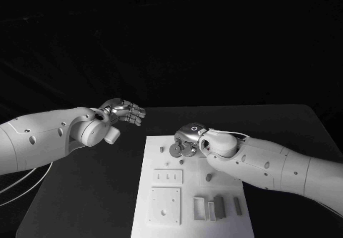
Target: Assemble the parts on the task board
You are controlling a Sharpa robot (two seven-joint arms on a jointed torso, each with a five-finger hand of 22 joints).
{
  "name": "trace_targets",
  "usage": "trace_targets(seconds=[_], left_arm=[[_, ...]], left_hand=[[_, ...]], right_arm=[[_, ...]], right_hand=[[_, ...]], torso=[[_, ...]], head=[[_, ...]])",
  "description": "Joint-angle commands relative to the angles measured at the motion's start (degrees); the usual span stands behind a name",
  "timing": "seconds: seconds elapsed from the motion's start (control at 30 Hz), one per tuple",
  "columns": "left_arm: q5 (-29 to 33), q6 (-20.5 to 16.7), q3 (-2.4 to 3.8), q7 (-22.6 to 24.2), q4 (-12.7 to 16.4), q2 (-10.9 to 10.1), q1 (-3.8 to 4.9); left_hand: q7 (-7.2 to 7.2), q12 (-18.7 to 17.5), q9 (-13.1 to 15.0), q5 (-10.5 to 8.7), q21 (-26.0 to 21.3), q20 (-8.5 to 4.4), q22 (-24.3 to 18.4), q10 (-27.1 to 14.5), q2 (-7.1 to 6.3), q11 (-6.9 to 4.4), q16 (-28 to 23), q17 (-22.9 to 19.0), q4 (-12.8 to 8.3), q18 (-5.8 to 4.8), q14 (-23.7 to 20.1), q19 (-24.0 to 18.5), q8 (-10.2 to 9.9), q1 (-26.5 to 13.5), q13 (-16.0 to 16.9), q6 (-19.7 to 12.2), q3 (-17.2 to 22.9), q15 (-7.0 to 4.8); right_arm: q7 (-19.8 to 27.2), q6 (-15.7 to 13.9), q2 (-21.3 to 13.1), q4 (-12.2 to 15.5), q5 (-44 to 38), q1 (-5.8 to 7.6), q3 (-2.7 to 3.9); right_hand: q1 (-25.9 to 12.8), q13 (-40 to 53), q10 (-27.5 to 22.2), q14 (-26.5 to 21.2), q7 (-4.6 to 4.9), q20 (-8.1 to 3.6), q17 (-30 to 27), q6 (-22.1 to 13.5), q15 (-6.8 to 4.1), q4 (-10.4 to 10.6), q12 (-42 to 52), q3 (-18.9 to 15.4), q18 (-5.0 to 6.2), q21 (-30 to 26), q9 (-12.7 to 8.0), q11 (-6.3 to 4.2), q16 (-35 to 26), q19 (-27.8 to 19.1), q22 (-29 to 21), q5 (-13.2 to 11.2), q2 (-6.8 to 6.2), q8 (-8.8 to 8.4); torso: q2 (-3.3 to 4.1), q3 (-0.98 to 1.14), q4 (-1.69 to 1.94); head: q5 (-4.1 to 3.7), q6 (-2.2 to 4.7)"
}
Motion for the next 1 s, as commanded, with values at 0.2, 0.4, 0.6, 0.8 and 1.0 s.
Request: trace_targets(seconds=[0.2, 0.4, 0.6, 0.8, 1.0], left_arm=[[-0.08, -0.2, 0.05, 0.0, 0.12, 0.03, 0.07], [-0.1, -0.27, 0.05, 0.01, -0.24, 0.31, 0.07], [-0.1, -0.2, 0.03, -0.06, -0.69, 0.74, 0.05], [-0.1, -0.4, 0.02, 0.05, -0.74, 0.76, 0.05], [-0.1, -0.54, 0.02, 0.15, -0.85, 0.67, 0.05]], left_hand=[[0.46, -0.37, 0.03, 0.2, -0.35, -0.28, 0.06, 0.4, -0.07, -0.05, -0.27, 0.07, 0.23, 1.13, 0.38, 0.02, -0.39, -0.52, 0.1, 0.34, 0.17, -0.12], [0.47, -0.4, 0.03, 0.2, -0.36, -0.28, 0.07, 0.39, -0.08, -0.04, -0.29, 0.09, 0.22, 1.13, 0.38, 0.02, -0.41, -0.53, 0.09, 0.32, 0.17, -0.12], [0.5, -0.48, 0.01, 0.2, -0.38, -0.28, 0.09, 0.32, -0.09, -0.01, -0.34, 0.13, 0.23, 1.13, 0.38, 0.02, -0.48, -0.57, 0.08, 0.22, 0.16, -0.12], [0.53, -0.53, 0.0, 0.2, -0.4, -0.28, 0.1, 0.29, -0.09, 0.01, -0.38, 0.16, 0.23, 1.13, 0.39, 0.01, -0.51, -0.57, 0.08, 0.17, 0.16, -0.12], [0.54, -0.55, 0.0, 0.2, -0.42, -0.28, 0.1, 0.28, -0.1, 0.02, -0.4, 0.18, 0.21, 1.13, 0.39, 0.01, -0.53, -0.56, 0.08, 0.14, 0.17, -0.12]], right_arm=[[-1.14, -1.6, 0.05, 0.29, -2.0, -0.11, -0.06], [-1.61, -1.77, -0.2, 0.49, -2.02, -0.11, -0.06], [-1.76, -2.03, -0.39, 0.85, -2.02, -0.11, -0.06], [-1.85, -1.76, -0.75, 1.09, -2.0, -0.11, -0.06], [-1.93, -1.99, -1.52, 2.11, -1.98, -0.11, -0.06]], right_hand=[[-1.86, -0.22, 0.64, 0.48, 1.57, -0.63, 0.0, 3.06, -0.81, 3.43, 0.2, 0.68, 3.98, 0.31, 1.41, -0.2, 0.35, 0.53, 0.86, 0.31, -1.76, 0.3], [-3.0, -0.35, 0.52, 0.37, 1.66, -0.74, -0.06, 2.82, -0.86, 5.33, 0.05, 0.67, 3.98, 0.2, 1.68, -0.12, 0.2, 0.47, 0.8, 0.31, -3.65, -0.05], [-3.84, -0.43, 0.29, 0.18, 1.88, -0.81, -0.09, 2.18, -0.87, 6.78, -0.06, 0.51, 3.98, 0.03, 1.84, 0.08, 0.06, 0.33, 0.75, 0.19, -5.3, -0.59], [-4.24, -0.44, -0.01, -0.1, 2.14, -0.93, -0.1, 1.3, -0.81, 7.22, -0.13, -0.06, 3.98, -0.09, 1.89, 0.32, -0.05, 0.08, 0.74, 0.13, -6.09, -1.1], [-4.1, -0.42, -0.36, -0.39, 2.37, -0.99, -0.1, 0.62, -0.67, 6.92, -0.18, -0.72, 3.98, -0.23, 1.97, 0.54, -0.15, -0.24, 0.74, 0.12, -6.33, -1.5]], torso=[[-0.01, 0.01, 0.01], [0.01, 0.03, -0.04], [0.08, 0.05, -0.15], [-0.01, 0.07, -0.03], [-0.01, 0.08, -0.03]], head=[[-0.03, 0.1], [0.0, 0.08], [-0.11, 0.11], [-0.19, 0.06], [-0.22, -0.05]])
